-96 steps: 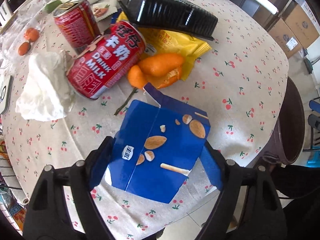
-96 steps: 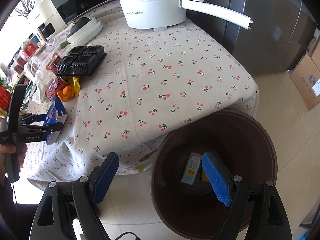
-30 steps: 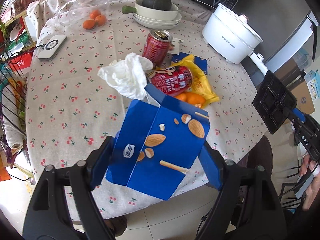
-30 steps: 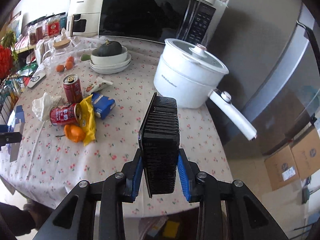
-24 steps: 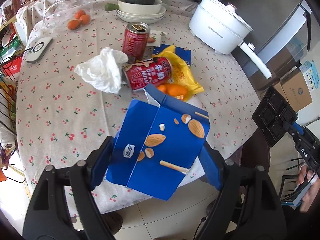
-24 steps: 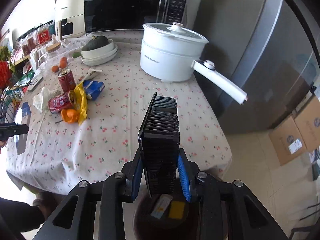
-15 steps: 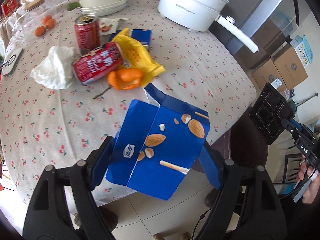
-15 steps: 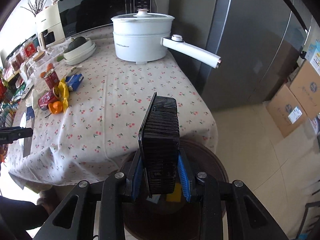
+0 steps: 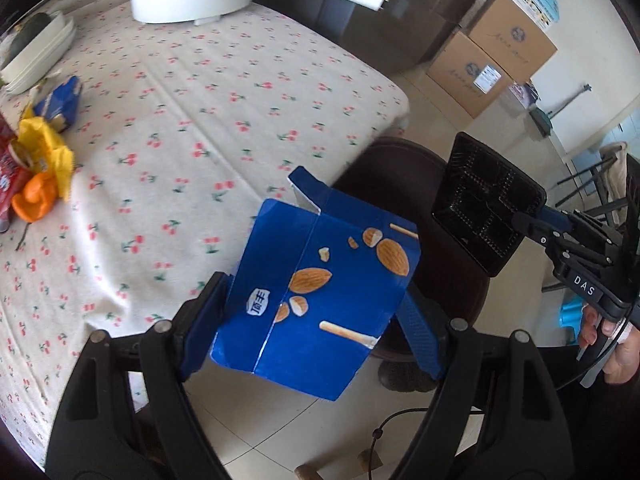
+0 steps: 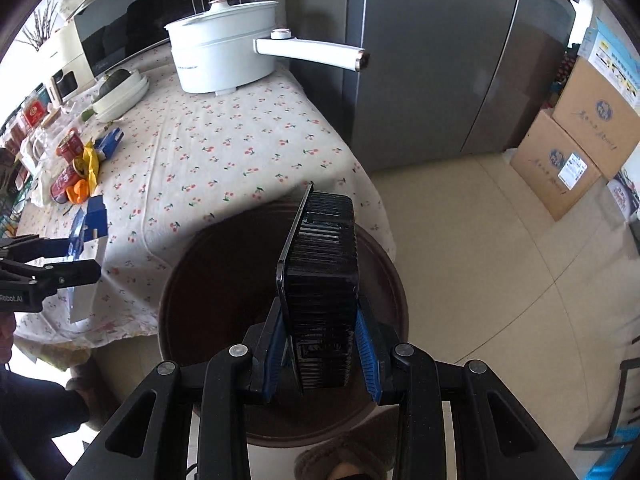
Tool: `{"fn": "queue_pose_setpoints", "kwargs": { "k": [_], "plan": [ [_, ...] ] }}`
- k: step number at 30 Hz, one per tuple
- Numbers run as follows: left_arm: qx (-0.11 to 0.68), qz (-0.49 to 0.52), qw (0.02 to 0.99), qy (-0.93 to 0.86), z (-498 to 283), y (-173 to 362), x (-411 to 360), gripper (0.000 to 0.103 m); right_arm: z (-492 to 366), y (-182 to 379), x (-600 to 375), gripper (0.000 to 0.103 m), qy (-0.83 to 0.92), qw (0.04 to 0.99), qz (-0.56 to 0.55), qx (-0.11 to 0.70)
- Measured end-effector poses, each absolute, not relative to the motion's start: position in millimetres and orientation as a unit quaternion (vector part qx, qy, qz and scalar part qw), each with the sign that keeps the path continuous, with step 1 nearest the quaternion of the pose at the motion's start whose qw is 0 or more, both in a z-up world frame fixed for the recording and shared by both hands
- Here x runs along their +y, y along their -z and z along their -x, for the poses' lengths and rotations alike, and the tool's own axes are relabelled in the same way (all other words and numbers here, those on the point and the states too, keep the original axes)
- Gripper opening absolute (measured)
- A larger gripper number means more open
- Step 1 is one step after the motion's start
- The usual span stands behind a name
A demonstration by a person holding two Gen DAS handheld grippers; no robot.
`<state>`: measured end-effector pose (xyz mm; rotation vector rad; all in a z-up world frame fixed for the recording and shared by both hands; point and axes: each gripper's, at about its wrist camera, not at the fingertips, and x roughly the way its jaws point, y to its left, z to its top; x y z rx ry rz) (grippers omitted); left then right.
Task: Collect trash
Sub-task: 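Drop the blue box into the bin with the left gripper while the right gripper drops the black tray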
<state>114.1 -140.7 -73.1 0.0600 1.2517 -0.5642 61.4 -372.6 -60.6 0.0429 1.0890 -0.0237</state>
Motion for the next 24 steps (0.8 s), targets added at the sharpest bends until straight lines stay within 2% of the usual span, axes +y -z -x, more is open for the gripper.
{"fn": "queue_pose_setpoints", "kwargs": {
  "k": [7,10,15,24],
  "plan": [
    [0.577,-0.049,0.750,0.320,-110,87,-189,0.084,-44,70,-394,0.034,0.025,0.848,-0.026,0.529],
    [0.574,-0.061,0.757,0.306,-112,90,-191,0.088,-43,73,-399,0.034,0.027,0.845,-0.028,0.534],
    [0.563,-0.071,0.768,0.296,-109,86,-185,0.094,-47,76,-400,0.034,0.023,0.841,-0.032,0.539],
    [0.557,-0.062,0.788,0.256,-112,77,-146,0.094,-52,76,-384,0.034,0.000,0.840,-0.022,0.542]
  ]
}}
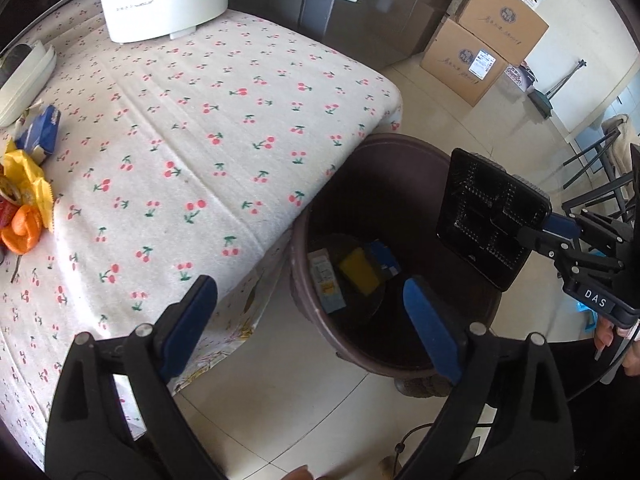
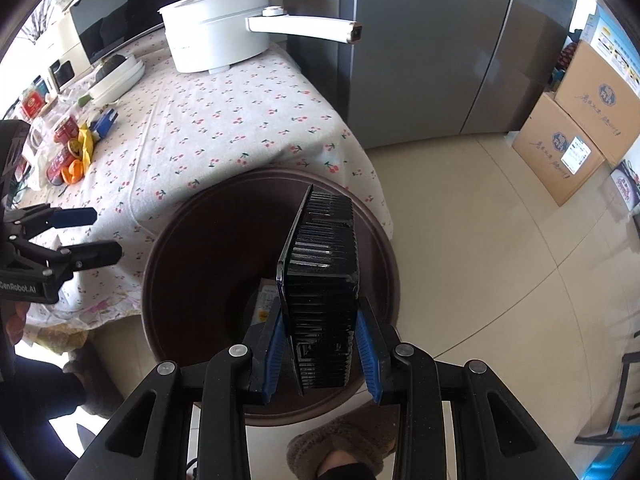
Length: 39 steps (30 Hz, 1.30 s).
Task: Collect trash
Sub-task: 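Drop the blue box into the bin with the left gripper while the right gripper drops the black tray, then move the left gripper to the red Drink Milk can and grasp it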
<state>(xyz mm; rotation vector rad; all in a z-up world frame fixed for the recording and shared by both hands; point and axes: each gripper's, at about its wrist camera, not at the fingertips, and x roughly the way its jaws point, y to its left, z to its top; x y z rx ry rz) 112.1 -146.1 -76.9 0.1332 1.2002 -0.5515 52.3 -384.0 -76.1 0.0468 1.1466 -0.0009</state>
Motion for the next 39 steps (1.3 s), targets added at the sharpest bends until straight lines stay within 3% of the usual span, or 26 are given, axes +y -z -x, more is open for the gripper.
{"fn": "queue_pose_setpoints", "kwargs": {
  "k": [9,10,11,13,14,39],
  "plan": [
    [0.548,-0.048,0.807,0.214,-114,68,-98,0.094,-69,79,-361,0.036,-0.015,0.832,-0.023,0.554],
    [0.548,-0.045,0.809,0.210,-114,67,-93,0.094,-71,79,-358,0.042,-0.010,0.831,-0.020,0.555],
    [0.547,-0.044,0.810,0.206,-114,66,-88,0.094,-74,79,-356,0.056,-0.002,0.830,-0.015,0.558],
    [0.547,-0.039,0.813,0.198,-114,63,-77,0.094,-77,76,-352,0.075,0.012,0.834,-0.012,0.552],
    [0.546,-0.037,0.814,0.194,-115,62,-73,0.094,-79,74,-350,0.077,0.013,0.836,-0.015,0.548],
    [0.538,0.066,0.838,0.054,-128,46,78,0.094,-137,38,-224,0.084,-0.067,0.852,0.017,0.519]
  ]
}}
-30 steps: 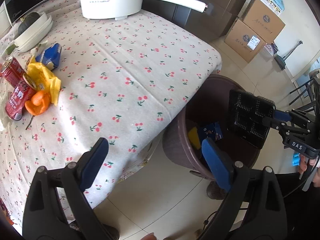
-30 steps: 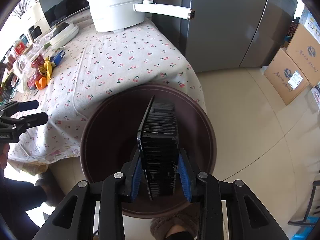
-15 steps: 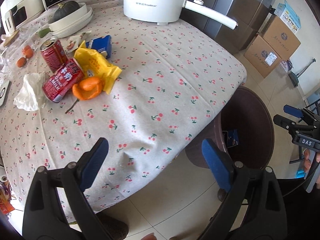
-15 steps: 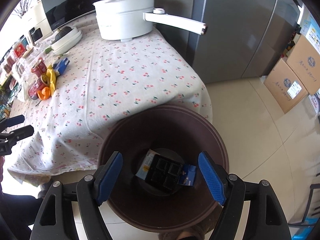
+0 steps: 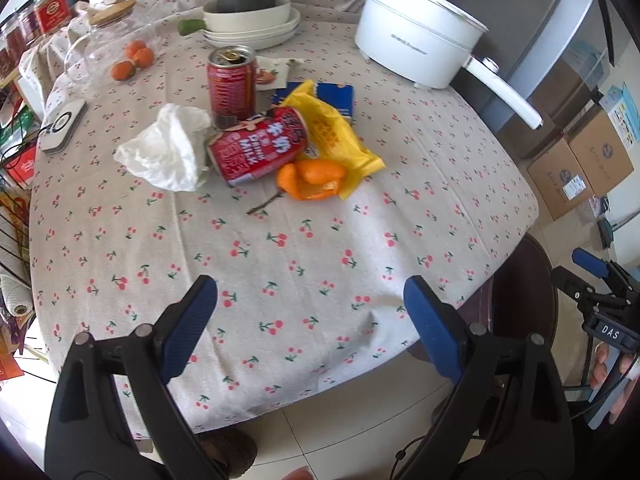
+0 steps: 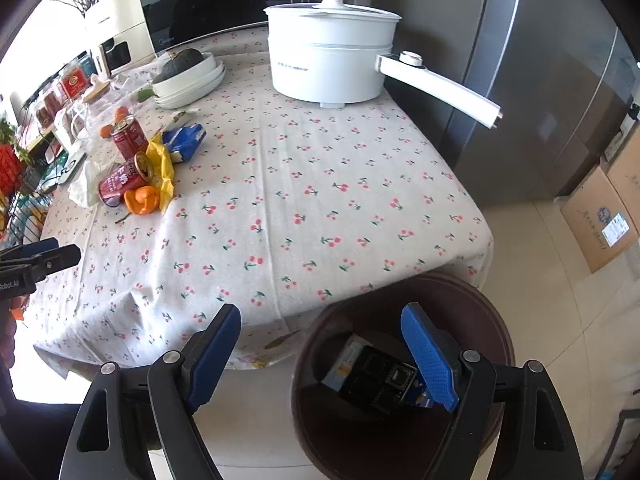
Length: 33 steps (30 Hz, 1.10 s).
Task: Collect trash
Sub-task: 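Move the left gripper to the red Drink Milk can and grasp it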
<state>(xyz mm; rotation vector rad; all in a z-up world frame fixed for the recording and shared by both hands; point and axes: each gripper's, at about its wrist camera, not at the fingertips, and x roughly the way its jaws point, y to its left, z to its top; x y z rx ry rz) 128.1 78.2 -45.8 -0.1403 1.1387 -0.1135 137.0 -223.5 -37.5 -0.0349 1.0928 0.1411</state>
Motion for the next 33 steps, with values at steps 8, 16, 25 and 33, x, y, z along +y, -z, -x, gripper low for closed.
{"fn": "queue_pose_setpoints", "kwargs": {
  "k": [8,16,25,33],
  "plan": [
    [0.528,0.109,0.842,0.012,-148,50,129,0.094,-159,50,-184,0.084,-0.084,0.841,0.013,0.534],
    [0.505,0.006,0.861,0.060,-195,64,112,0.092,-183,64,-179,0.084,-0.076,0.831,-0.002,0.551],
    [0.522,-0.031,0.847,0.095,-248,80,87,0.078,-208,74,-187,0.084,-0.069,0.819,-0.036,0.568],
    [0.541,0.011,0.836,0.094,-256,97,92,0.078,-215,78,-193,0.084,-0.061,0.816,-0.037,0.574]
  ]
}}
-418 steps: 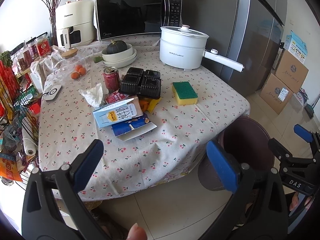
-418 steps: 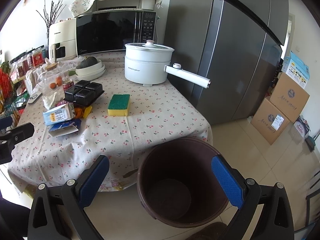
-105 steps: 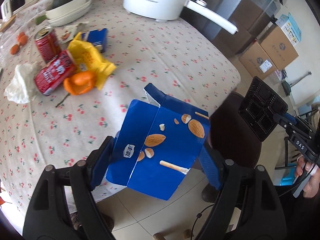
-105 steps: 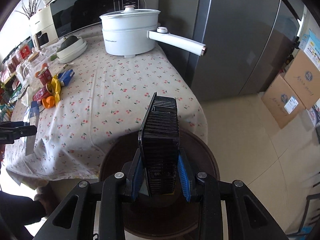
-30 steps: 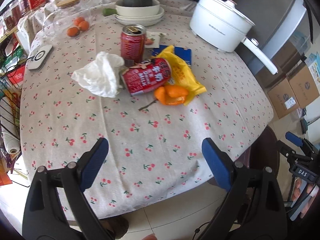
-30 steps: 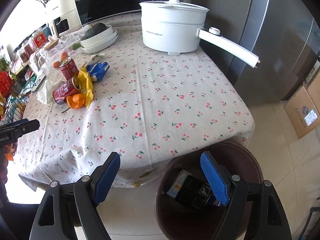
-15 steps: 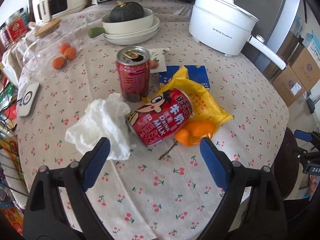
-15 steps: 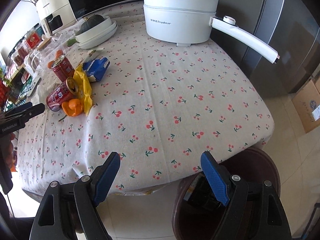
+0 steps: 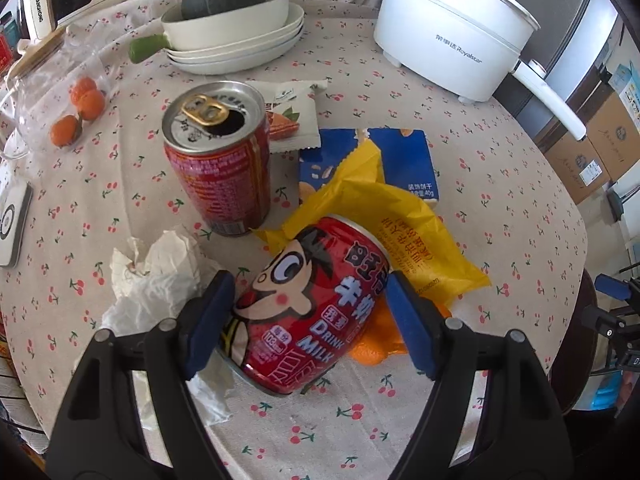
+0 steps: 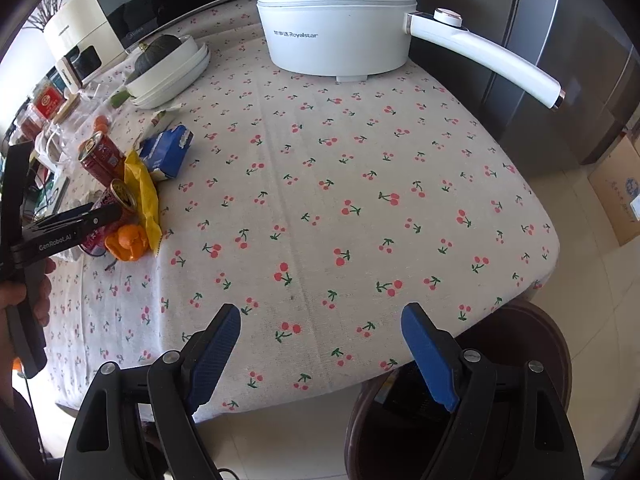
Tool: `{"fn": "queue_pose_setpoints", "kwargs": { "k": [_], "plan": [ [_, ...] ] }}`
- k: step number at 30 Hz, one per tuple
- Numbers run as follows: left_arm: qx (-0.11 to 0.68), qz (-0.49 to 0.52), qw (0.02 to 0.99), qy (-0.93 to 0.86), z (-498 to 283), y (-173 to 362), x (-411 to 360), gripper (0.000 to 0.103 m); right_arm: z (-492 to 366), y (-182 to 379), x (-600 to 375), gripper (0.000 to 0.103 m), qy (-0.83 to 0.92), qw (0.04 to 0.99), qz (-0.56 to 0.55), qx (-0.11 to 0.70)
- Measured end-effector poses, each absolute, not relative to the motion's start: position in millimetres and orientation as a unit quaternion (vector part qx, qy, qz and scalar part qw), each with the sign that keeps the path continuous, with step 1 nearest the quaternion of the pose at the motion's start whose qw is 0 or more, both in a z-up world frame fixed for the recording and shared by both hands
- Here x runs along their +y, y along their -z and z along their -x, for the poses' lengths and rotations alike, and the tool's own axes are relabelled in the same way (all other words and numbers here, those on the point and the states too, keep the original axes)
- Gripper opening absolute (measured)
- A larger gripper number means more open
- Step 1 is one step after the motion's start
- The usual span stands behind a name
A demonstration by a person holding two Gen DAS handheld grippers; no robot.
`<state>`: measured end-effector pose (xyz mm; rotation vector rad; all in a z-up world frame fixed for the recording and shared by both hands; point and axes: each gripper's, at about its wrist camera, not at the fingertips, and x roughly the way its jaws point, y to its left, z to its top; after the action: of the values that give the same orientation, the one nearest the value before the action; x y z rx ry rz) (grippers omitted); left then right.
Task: Collect trash
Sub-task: 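Move the left gripper to the red Drink Milk can and grasp it, then lift the red can with the left gripper while the right gripper grasps the yellow snack bag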
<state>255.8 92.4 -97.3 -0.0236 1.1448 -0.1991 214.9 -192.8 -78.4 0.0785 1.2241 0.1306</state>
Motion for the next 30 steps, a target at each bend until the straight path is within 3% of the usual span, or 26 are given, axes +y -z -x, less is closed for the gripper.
{"fn": "queue_pose_setpoints", "kwargs": {
  "k": [6,20,24,30],
  "plan": [
    [0.562,-0.021,0.821,0.096,-236,105,88,0.069,-214,78,-194,0.084,-0.058,0.817,-0.035,0.573],
    [0.532,0.070,0.843,0.037,-194,54,122,0.057,-207,64,-151,0.084,-0.101,0.828,-0.049,0.550],
    [0.526,0.078,0.846,0.034,-180,47,126,0.049,-205,68,-115,0.084,-0.135,0.826,-0.048,0.545],
    [0.553,0.049,0.831,0.039,-163,64,137,0.049,-225,81,-77,0.083,-0.147,0.836,-0.036,0.528]
  ]
}}
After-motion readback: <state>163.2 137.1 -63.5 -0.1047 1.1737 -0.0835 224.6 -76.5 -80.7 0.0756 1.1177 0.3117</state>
